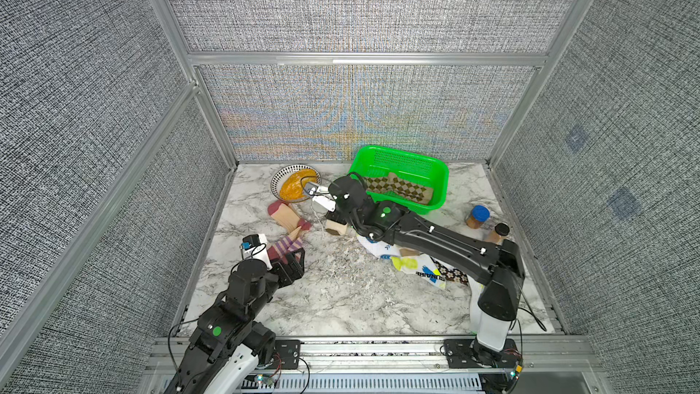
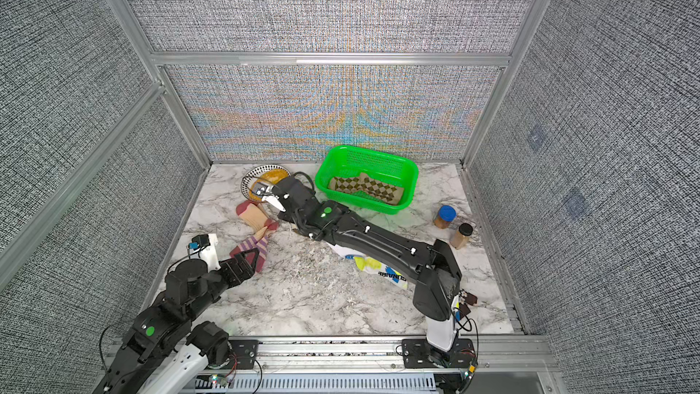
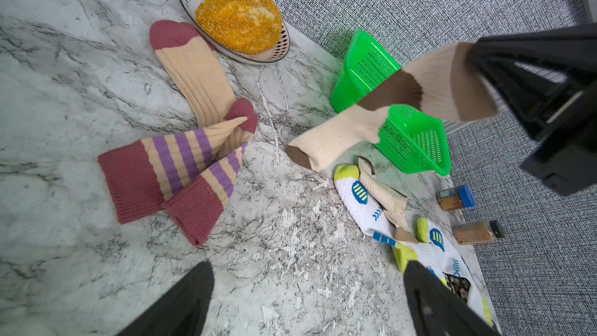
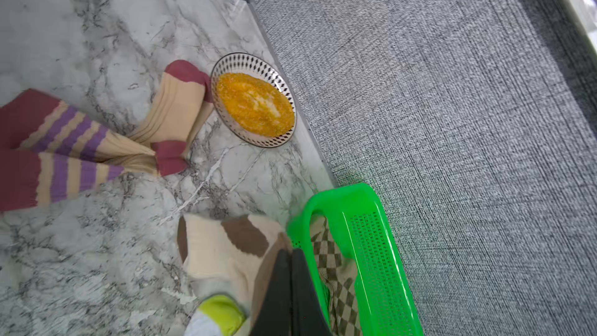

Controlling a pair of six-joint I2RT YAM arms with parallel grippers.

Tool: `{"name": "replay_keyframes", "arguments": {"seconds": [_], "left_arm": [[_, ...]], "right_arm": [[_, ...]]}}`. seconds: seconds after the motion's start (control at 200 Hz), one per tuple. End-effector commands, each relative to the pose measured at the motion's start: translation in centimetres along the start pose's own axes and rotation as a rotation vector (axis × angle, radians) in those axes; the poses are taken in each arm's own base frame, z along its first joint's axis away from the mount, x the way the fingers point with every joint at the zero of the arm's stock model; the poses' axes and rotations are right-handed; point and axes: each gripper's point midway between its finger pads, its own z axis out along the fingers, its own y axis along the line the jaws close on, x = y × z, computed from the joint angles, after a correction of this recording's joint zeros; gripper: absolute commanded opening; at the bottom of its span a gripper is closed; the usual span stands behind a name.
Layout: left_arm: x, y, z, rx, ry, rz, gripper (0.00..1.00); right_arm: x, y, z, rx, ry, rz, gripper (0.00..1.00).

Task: Place the socks together as a pair
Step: Place the sock at the center of the board.

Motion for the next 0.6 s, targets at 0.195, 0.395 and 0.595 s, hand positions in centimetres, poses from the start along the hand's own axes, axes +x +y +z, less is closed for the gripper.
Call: {"name": "replay_keyframes", "arguments": {"seconds": [0.195, 0.395, 0.595], "left_arm": [[0.3, 1.6, -1.8, -0.046, -0.015, 0.006, 0.94], [1.8, 1.1, 0.3, -0.014, 0.052, -0.007, 0.93], [3.5, 0.8, 2.8, 0.001, 0.119, -0.019, 0.92]], "right_arm": [[5.3, 12.1, -6.1, -0.237, -0.078, -0.117, 0.0], [14.0, 14.8, -8.9, -0.291, 0.02, -0.056, 0.0], [16.9, 15.5, -10.9, -0.321, -0.011, -0.036, 0.0]]}}
